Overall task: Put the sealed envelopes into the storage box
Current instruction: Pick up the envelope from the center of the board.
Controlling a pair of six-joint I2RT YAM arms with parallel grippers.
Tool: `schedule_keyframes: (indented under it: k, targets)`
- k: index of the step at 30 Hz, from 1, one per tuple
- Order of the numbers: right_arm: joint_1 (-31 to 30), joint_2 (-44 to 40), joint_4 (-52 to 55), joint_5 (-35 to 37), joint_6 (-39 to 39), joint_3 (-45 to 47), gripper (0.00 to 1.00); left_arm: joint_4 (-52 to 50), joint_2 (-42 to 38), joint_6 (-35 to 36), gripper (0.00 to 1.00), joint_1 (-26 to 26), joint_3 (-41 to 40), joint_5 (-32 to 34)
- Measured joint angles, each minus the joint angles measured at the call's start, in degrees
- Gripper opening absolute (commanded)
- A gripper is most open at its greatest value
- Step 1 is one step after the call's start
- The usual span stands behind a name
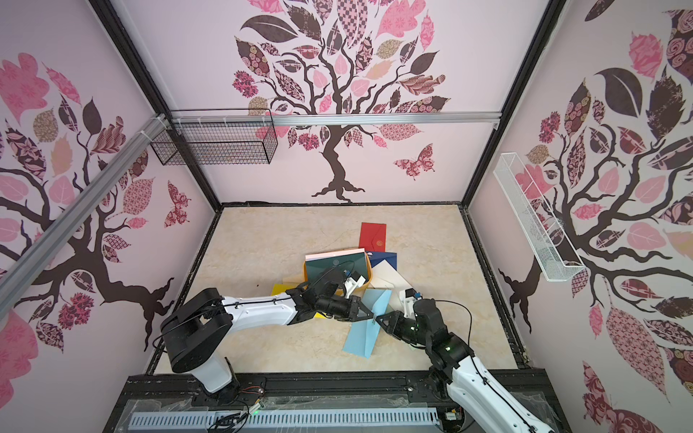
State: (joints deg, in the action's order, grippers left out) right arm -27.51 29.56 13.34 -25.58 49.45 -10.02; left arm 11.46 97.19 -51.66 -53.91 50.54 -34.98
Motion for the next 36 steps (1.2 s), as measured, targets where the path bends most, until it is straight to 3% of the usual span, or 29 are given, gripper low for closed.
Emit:
schedule_keyframes:
  k: [6,7,10,14,21,29,32,36]
  targets:
    - [0.0,-2.01,0.5,0.11,0.37,0.0,0.07,-0.11,0.59,0.13,0.0,0.04,-0.02,0.11]
    - [0.0,-2.16,0.63,0.13,0.37,0.0,0.06,-0.24,0.59,0.31,0.05,0.04,-0.02,0.17]
    - [-0.07,-2.23,1.11,-0.24,-0.26,-0.2,0.02,-1.73,0.59,1.33,0.37,0.04,-0.02,0.61]
    - [-0.07,-1.09,4.15,-0.5,-3.3,-3.65,0.0,-7.04,-0.9,3.54,0.51,0.15,0.0,3.1]
    - [-0.07,7.08,13.16,-0.07,-13.49,-16.2,0.0,-24.02,-15.76,7.02,0.54,5.4,-0.07,14.27]
    - [-0.11,27.82,23.43,2.27,-28.7,-40.65,0.0,-46.51,-37.31,10.25,0.56,25.59,-1.51,29.11]
    - [-0.15,36.3,27.71,3.15,-34.86,-51.39,0.0,-52.35,-40.98,12.17,0.56,29.57,-1.16,31.52]
    - [-0.44,45.66,33.14,4.94,-45.35,-66.27,0.0,-57.75,-40.85,14.56,0.56,30.84,0.0,33.03]
